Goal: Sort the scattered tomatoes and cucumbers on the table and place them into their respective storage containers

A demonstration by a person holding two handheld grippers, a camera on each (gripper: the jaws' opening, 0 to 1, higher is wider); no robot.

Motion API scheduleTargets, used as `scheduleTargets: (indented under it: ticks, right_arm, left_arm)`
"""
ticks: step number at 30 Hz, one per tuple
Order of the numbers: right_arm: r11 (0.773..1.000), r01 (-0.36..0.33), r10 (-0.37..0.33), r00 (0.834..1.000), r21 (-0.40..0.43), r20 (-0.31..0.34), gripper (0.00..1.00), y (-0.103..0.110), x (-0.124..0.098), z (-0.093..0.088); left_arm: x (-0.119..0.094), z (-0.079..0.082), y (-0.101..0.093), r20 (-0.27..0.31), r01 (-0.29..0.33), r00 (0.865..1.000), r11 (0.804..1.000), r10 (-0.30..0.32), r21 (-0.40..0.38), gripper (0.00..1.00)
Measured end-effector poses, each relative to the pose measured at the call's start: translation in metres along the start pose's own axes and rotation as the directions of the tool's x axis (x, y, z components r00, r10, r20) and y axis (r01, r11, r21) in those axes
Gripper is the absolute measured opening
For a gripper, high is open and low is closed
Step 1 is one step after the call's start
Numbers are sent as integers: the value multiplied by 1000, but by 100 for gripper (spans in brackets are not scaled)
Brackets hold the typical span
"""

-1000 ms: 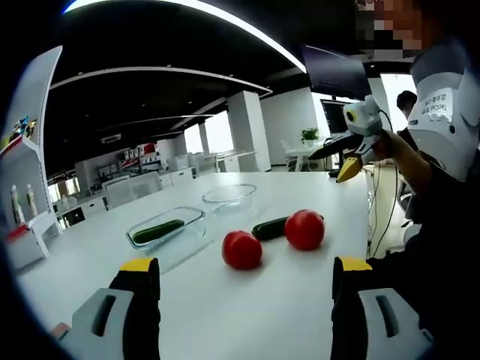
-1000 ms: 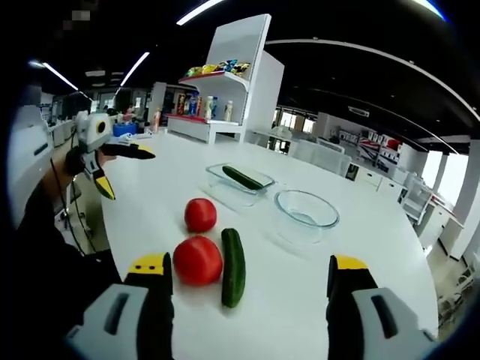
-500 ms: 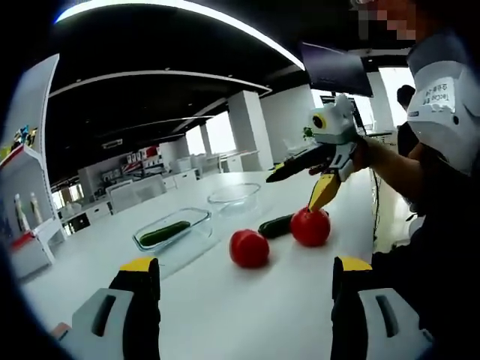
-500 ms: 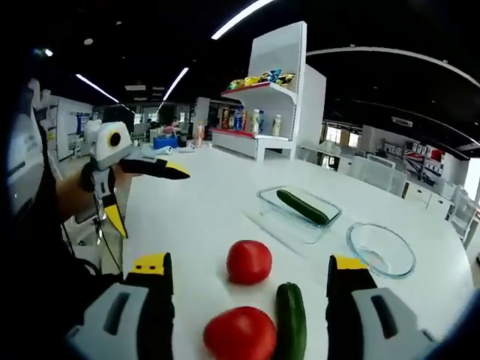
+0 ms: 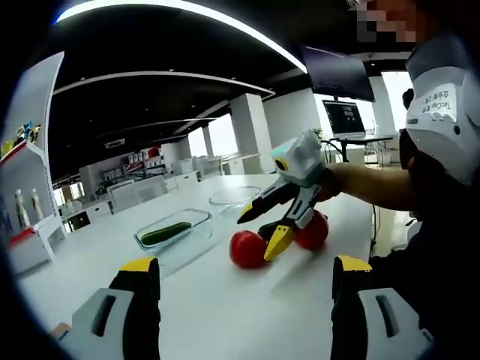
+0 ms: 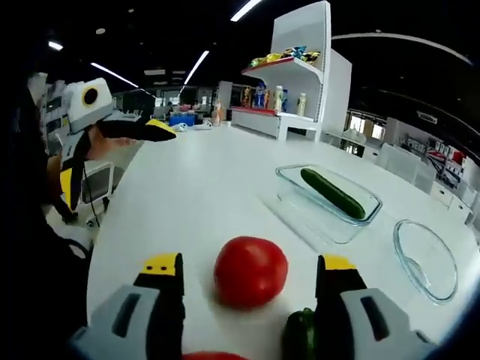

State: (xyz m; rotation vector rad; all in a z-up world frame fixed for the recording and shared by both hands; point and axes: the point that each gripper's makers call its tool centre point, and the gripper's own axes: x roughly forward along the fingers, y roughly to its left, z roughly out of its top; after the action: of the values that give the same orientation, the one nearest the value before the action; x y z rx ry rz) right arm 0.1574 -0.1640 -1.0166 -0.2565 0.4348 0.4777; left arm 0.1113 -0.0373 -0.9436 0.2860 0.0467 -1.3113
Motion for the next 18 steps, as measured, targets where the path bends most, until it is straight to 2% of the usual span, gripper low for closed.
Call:
scheduleTargets:
  ticks: [5,9,12,18]
  right_arm:
    - [1000,-25,25,999,9,-27,55,3,12,-7]
    - [1000,-22,23,999,17,-42,52,2,17,-10]
    - [999,-20,22,998,24,-52,46,2,19,-12]
    - [998,-25,28,998,49,-59,46,1,21,-14]
  left_arm:
    - [-2,1,-1,5,0,1000,1000,0,0,95]
    - [-3,2,-2,10,2,1000,1000,-2,-4,95]
    - [-5,3,-1,12,-1,1000,1000,1,-6,95]
    - [-5,2,-1,11,1,1000,1000,-1,8,95]
